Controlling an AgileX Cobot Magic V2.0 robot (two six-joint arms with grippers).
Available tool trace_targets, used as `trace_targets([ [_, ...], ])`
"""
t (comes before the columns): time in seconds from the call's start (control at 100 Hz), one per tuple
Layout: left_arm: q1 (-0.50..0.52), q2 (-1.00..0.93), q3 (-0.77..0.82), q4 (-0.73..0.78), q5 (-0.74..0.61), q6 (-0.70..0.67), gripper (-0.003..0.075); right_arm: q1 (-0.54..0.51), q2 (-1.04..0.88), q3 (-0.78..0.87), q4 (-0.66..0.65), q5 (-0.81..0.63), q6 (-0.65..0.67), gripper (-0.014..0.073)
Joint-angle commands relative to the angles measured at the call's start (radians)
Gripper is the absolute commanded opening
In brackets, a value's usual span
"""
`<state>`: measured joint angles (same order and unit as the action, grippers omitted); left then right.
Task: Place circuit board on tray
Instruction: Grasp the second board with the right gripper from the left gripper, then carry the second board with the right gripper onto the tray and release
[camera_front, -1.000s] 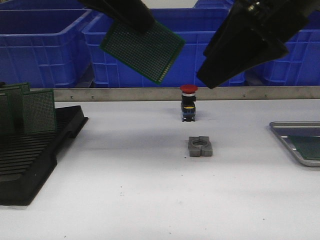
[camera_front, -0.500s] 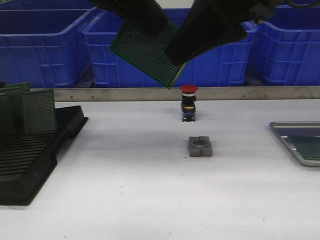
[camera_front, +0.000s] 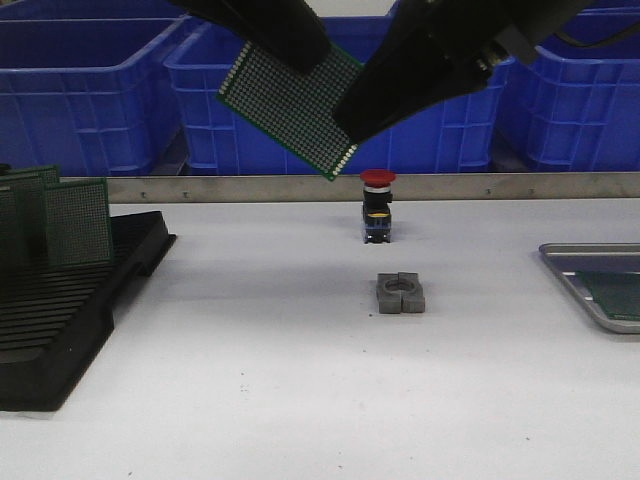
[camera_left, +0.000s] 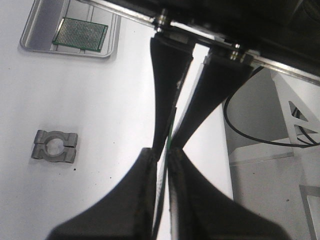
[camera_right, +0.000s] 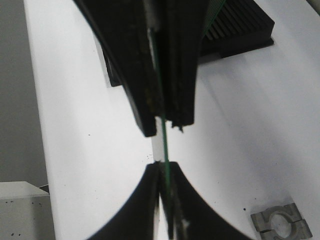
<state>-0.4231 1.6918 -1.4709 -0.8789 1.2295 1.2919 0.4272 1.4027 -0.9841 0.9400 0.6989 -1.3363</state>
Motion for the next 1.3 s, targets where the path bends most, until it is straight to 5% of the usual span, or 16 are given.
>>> trace_targets([
  [0.0,-0.01,-0.044,-0.033,-0.076,-0.043,-0.027,0.0142,0.001,-0.03,-0.029,0.088,-0.011,0.0,-0.0069],
  [0.11,-0.01,-0.044,-0.033,-0.076,-0.057,-0.027,0.0376,0.001,-0.03,-0.029,0.088,-0.012,0.0,-0.0069],
  [0.23,-0.01,-0.044,-0.033,-0.075,-0.084,-0.027,0.0496,-0.004,-0.03,-0.029,0.088,-0.005,0.001,-0.0069],
  [0.49,0.037,-0.046,-0.08,-0.057,-0.143,-0.027,0.0494,-0.128,-0.03,0.031,0.087,-0.012,0.135,-0.0069],
  [0.97,0.061,-0.046,-0.101,-0.057,-0.139,-0.027,0.0494,-0.667,0.011,0.155,0.087,-0.091,0.263,-0.0069],
  [1.29,0.061,-0.046,-0.101,-0.057,-0.139,-0.027,0.0494,-0.759,0.161,0.155,0.092,-0.192,0.299,-0.0011],
])
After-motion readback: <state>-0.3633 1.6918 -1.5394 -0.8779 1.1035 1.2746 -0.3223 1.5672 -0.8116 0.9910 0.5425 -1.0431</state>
